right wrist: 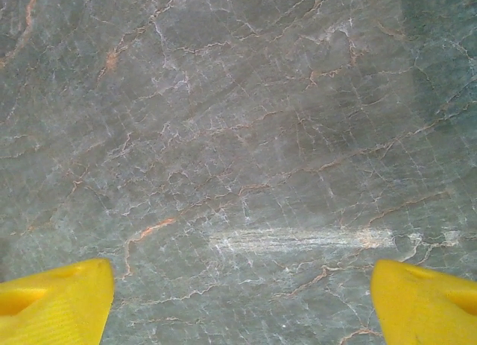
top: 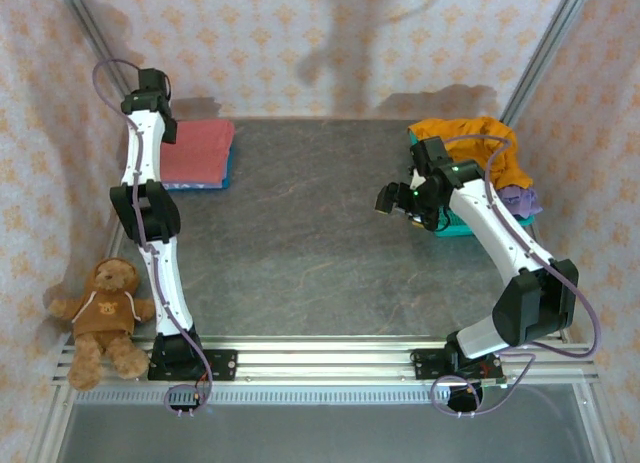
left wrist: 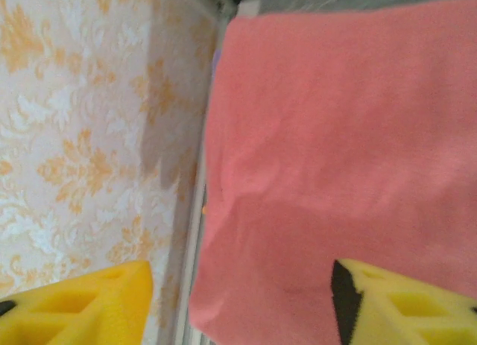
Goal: Fold and stack the t-shirts
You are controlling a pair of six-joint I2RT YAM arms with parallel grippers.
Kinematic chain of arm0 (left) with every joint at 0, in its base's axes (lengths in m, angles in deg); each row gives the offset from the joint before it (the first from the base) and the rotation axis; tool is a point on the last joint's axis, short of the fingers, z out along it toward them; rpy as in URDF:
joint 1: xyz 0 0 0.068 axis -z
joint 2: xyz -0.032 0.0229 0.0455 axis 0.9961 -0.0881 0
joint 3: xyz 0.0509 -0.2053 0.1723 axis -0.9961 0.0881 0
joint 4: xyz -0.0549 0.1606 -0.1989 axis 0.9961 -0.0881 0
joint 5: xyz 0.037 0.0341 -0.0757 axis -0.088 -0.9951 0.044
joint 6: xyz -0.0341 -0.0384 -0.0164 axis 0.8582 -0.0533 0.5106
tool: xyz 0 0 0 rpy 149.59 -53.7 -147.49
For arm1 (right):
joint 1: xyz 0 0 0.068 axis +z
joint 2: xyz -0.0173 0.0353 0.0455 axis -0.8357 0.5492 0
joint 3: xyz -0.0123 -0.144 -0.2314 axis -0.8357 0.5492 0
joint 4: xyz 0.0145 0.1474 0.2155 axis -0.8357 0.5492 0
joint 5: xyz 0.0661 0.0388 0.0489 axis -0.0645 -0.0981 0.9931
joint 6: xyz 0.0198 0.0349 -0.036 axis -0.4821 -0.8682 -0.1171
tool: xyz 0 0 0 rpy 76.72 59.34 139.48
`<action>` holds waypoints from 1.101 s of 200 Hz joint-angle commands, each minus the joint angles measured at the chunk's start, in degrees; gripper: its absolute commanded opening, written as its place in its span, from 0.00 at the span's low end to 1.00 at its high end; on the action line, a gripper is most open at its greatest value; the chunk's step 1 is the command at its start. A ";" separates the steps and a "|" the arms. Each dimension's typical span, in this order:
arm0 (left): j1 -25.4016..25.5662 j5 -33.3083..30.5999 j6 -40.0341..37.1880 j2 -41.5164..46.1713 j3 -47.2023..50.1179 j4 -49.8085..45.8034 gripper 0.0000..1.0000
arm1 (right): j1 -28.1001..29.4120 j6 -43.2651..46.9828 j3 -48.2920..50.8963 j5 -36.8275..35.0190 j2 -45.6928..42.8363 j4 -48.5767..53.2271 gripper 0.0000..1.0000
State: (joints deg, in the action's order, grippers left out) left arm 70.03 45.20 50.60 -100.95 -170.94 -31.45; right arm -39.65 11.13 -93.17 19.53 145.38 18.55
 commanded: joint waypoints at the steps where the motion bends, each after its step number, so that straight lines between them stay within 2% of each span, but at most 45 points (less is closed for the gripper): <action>1: -1.74 -7.02 4.90 -2.29 -1.95 -3.23 0.71 | -0.36 1.03 -1.91 -1.53 -0.09 2.33 0.89; 42: -2.69 -0.64 11.58 2.88 -0.98 -7.06 0.73 | -0.35 1.03 -1.71 -3.57 -0.81 2.31 0.90; 47: -2.66 0.59 12.45 4.23 -0.56 -7.27 0.80 | -0.42 1.07 -1.63 -4.38 -0.98 2.14 0.90; 55: -2.59 2.99 13.99 6.89 0.25 -7.74 0.98 | -0.35 1.15 -1.45 -5.67 -1.39 1.81 0.91; 62: -2.36 4.95 14.89 9.95 2.58 -6.98 1.00 | -0.35 1.56 -1.18 -6.18 -1.81 1.09 0.92; 67: -2.07 6.00 15.33 12.49 4.64 -5.91 1.00 | -0.39 1.81 -1.01 -6.27 -2.14 0.52 0.99; 110: 1.87 14.36 17.69 39.49 33.26 11.62 1.00 | -0.34 2.83 -0.20 -12.57 -3.76 -3.37 0.99; 133: 5.37 17.45 21.01 53.58 52.33 26.25 0.99 | -0.42 4.99 6.89 -18.24 -7.37 -13.07 0.99; 140: 7.16 17.20 20.74 57.85 59.38 32.78 0.99 | -0.37 7.00 9.90 -18.81 -9.27 -17.97 0.99; 154: 11.79 12.23 18.76 65.05 73.04 46.17 0.99 | -0.40 9.63 17.36 -23.91 -13.25 -27.87 0.99; 172: 17.81 5.89 11.90 70.42 86.15 57.17 0.99 | -0.41 12.51 25.44 -32.52 -17.25 -38.80 0.99; 180: 18.99 5.47 10.76 71.54 90.08 59.23 0.99 | -0.43 13.42 27.85 -36.79 -18.33 -42.37 0.99; 189: 19.49 6.38 10.93 72.53 93.91 60.85 0.99 | -0.40 15.46 30.61 -40.55 -18.72 -46.54 0.99; 200: 19.55 6.08 14.83 73.52 98.13 62.52 0.99 | -0.50 17.56 34.24 -43.94 -18.76 -52.31 0.99; 220: 19.59 7.00 16.62 74.33 106.51 69.35 0.99 | -2.21 19.59 40.74 -45.05 -18.46 -62.62 1.00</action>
State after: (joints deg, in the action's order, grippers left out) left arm 89.83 54.34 65.55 -28.84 -70.99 23.98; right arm -40.26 25.78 -57.98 -16.06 127.48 -25.87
